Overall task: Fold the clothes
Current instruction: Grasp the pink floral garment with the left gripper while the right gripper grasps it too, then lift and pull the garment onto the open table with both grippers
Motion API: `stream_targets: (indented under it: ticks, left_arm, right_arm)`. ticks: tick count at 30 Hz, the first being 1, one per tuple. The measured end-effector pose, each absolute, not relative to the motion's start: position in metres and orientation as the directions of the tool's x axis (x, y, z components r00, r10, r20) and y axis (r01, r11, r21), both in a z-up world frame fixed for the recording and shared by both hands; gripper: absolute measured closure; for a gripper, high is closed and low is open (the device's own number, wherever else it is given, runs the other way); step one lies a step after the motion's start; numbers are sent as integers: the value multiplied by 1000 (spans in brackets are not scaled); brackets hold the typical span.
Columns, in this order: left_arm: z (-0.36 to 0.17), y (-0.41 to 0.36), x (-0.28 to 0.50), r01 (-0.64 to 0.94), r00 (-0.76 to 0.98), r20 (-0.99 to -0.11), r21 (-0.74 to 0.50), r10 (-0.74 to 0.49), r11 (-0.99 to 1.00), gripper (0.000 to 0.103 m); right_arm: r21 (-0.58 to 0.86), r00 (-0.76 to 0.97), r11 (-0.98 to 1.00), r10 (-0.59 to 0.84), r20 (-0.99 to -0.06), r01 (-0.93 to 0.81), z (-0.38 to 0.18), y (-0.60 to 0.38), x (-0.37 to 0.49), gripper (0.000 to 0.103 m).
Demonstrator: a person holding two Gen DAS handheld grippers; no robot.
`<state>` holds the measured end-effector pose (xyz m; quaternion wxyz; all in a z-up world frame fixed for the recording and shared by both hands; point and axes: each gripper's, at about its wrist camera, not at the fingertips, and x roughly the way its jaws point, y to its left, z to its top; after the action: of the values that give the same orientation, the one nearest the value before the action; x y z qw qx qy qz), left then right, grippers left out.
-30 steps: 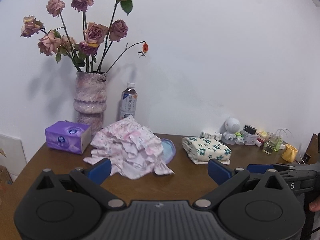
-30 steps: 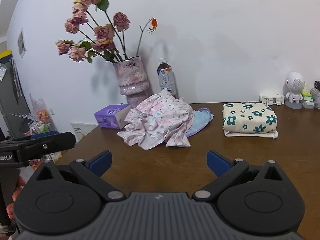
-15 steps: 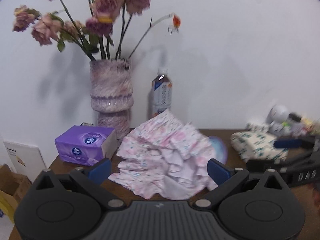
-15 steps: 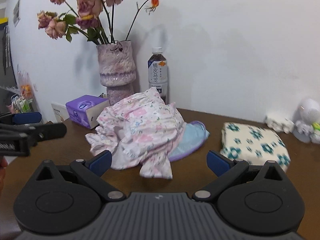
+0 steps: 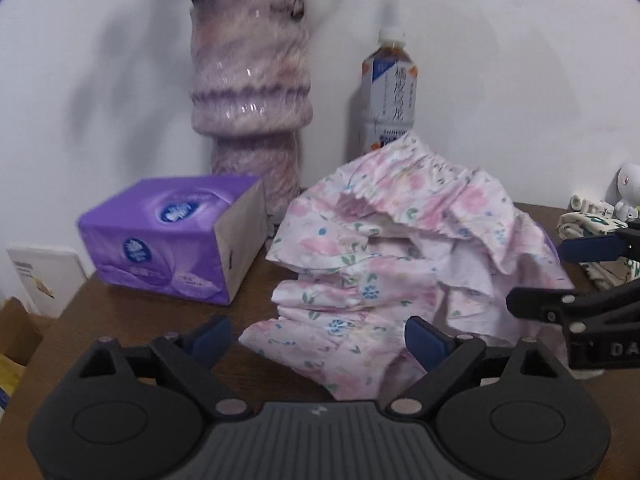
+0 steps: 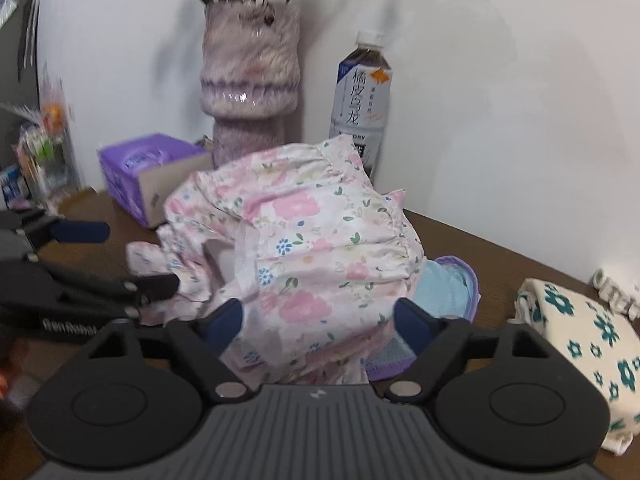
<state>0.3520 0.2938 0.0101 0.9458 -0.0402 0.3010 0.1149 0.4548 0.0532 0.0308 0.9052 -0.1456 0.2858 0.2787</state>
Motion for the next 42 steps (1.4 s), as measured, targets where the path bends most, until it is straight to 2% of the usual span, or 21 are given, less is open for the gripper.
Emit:
stream_targets:
  ticks: [1, 2, 3, 4, 5, 6, 7, 8, 9, 11, 15, 22, 24, 31, 38, 42]
  left_arm:
    - [9, 295, 355, -233, 795, -577, -5, 187, 972, 13]
    - [8, 294, 358, -231, 798, -570, 7, 194, 973, 14]
    - [8, 292, 362, -227, 802, -563, 24, 201, 974, 14]
    - [7, 289, 366, -220, 805, -556, 46, 208, 974, 14]
    - [6, 287, 370, -213, 805, -553, 67, 214, 975, 20]
    - [6, 284, 375, -203, 803, -558, 79, 212, 976, 28]
    - [5, 283, 379, -189, 801, -564, 82, 202, 978, 52]
    - [5, 282, 382, -180, 800, -568, 76, 191, 981, 83]
    - [6, 282, 383, -178, 803, -568, 59, 179, 982, 94]
    - [9, 282, 384, -173, 812, -562, 26, 158, 984, 98]
    - [31, 278, 364, -166, 856, -497, -1, 143, 986, 100]
    - [101, 261, 310, -108, 921, -375, 13, 105, 994, 100]
    - [123, 255, 286, -96, 937, -337, 16, 96, 995, 100]
    - [184, 230, 177, -19, 970, -242, 16, 22, 1000, 100]
    - [191, 204, 59, 96, 945, -310, -26, -99, 995, 100]
    - [148, 194, 44, 123, 879, -459, -50, -132, 991, 100]
  right_arm:
    - [-121, 688, 805, 407, -601, -581, 28, 58, 458, 26]
    - [-127, 696, 813, 392, -602, -568, 26, 61, 463, 37]
    - [-132, 703, 822, 378, -603, -555, 24, 63, 467, 56]
    - [-134, 709, 830, 365, -604, -542, 22, 65, 471, 67]
    - [-109, 705, 837, 373, -603, -536, 22, 63, 474, 84]
    - [-85, 702, 844, 380, -602, -530, 23, 62, 476, 88]
    - [-68, 700, 845, 391, -597, -530, 24, 60, 477, 88]
    - [-63, 699, 843, 398, -595, -534, 26, 58, 477, 92]
    - [-58, 697, 841, 404, -593, -537, 28, 55, 476, 95]
    - [-57, 697, 839, 410, -588, -542, 33, 51, 474, 97]
    - [-59, 724, 842, 424, -544, -537, 55, 36, 467, 102]
    - [-52, 791, 856, 450, -414, -514, 118, 0, 436, 102]
    - [-3, 791, 857, 473, -388, -515, 139, -16, 422, 102]
    - [11, 823, 862, 487, -292, -507, 209, -63, 339, 102]
    - [20, 830, 865, 487, -272, -501, 238, -141, 228, 102]
    - [105, 812, 881, 467, -350, -461, 220, -201, 187, 103]
